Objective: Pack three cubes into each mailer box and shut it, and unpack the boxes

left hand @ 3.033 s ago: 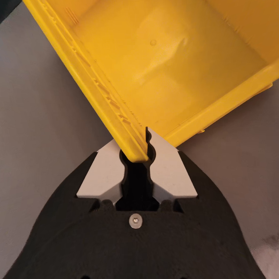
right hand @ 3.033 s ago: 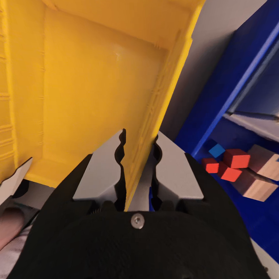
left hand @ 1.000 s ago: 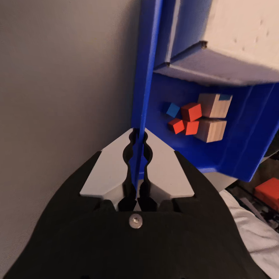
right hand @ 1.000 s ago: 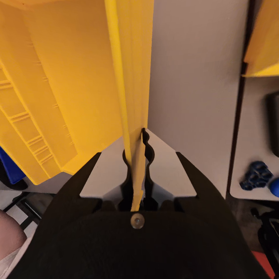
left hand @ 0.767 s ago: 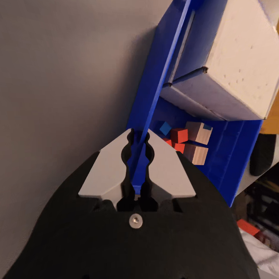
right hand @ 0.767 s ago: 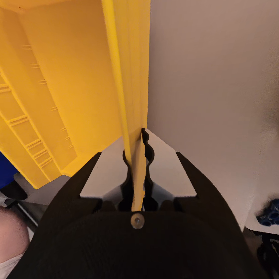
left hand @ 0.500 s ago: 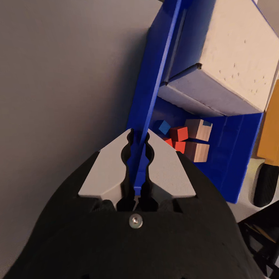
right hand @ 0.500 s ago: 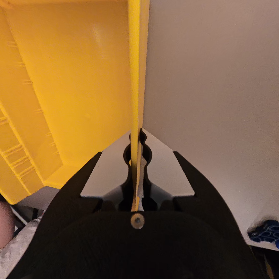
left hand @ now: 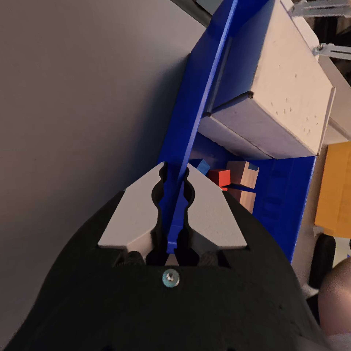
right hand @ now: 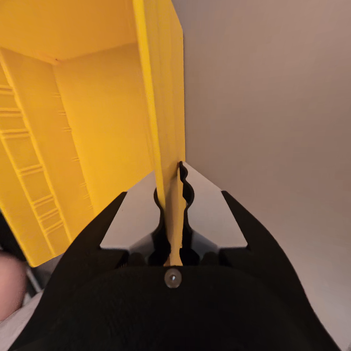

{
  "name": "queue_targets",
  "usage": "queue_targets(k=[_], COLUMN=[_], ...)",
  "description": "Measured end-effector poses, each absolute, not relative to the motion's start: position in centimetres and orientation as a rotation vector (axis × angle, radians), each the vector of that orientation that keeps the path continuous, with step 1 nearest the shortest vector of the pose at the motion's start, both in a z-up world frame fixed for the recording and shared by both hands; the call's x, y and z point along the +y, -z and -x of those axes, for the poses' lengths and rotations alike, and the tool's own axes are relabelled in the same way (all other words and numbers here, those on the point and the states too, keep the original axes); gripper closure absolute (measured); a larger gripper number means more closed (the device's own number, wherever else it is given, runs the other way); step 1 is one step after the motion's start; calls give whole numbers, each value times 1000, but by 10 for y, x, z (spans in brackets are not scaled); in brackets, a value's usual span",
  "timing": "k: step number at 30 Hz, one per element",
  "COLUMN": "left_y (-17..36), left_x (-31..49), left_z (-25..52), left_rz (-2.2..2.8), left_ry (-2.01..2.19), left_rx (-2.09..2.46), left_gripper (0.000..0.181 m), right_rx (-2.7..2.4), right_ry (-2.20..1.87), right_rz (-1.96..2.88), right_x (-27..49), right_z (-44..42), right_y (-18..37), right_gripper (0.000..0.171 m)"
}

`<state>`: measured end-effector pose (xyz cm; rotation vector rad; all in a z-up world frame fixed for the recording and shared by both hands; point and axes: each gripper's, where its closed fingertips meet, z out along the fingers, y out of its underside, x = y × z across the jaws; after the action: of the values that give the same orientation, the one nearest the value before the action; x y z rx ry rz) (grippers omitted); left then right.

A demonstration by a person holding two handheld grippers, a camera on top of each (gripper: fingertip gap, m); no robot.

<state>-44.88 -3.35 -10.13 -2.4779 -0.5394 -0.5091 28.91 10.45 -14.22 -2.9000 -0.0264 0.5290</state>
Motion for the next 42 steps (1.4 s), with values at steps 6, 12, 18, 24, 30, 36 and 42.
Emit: queue_targets(k=[6, 12, 18, 24, 30, 36, 42], left_y=[102, 103, 103, 103, 103, 102, 51], left_x=[-40, -59, -61, -61, -61, -58, -47], left_z=[452, 429, 424, 439, 443, 447, 466], left_rz=[2518, 2656, 2667, 2663, 2656, 2631, 2365], left_ry=[445, 484, 514, 389, 362, 387, 333], left_rx=[-595, -462, -398, -371, -346, -406, -515], left_gripper=[170, 171, 171, 175, 175, 173, 158], right_rx=[-103, -89, -139, -117, -255, -201, -104], right_ry=[-529, -440, -465, -411, -312, -364, -457], right_rz=[2903, 2933, 2886, 2885, 2845, 2816, 2651], right_x=[103, 92, 97, 101, 115, 117, 129], right_z=[-290, -313, -316, -328, -332, -331, -340], right_y=[142, 143, 142, 142, 142, 139, 115], right_gripper=[163, 165, 165, 167, 167, 167, 137])
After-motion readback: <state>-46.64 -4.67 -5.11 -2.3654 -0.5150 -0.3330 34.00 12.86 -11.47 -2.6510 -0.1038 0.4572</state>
